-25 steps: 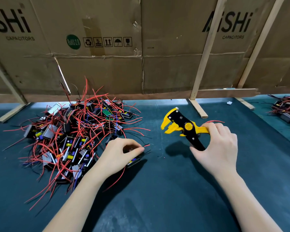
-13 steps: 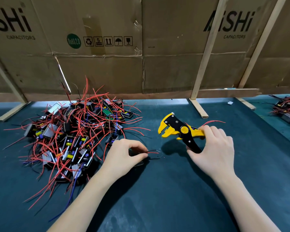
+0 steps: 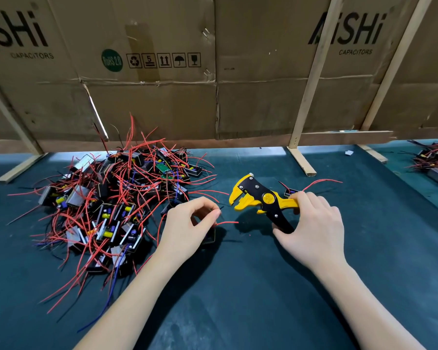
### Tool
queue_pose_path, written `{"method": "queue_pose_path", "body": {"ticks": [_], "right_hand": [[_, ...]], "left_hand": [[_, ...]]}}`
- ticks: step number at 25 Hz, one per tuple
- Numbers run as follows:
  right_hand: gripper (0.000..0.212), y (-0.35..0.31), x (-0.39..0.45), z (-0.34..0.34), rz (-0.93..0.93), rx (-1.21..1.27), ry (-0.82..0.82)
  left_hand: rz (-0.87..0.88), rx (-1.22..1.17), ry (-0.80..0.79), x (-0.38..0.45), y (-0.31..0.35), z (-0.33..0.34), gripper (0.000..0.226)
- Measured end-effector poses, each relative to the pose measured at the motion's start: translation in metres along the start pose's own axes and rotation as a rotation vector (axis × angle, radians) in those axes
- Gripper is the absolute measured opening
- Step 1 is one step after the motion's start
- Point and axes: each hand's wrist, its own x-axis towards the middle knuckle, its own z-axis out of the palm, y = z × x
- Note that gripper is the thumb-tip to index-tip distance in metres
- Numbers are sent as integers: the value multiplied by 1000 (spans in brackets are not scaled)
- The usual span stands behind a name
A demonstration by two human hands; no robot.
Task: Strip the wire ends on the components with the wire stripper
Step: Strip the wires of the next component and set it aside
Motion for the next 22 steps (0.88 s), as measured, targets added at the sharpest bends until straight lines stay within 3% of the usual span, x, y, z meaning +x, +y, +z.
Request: {"method": "queue_pose_path", "body": {"ticks": [13,22], "right_hand": [[48,-11,-3,4,-80,12,31],[37,-9,-2,3,-81,2,123]], "left_hand": [[-16,-21,52,-4,6,7,17],[1,-79,-28,-2,2,5,13]]}}
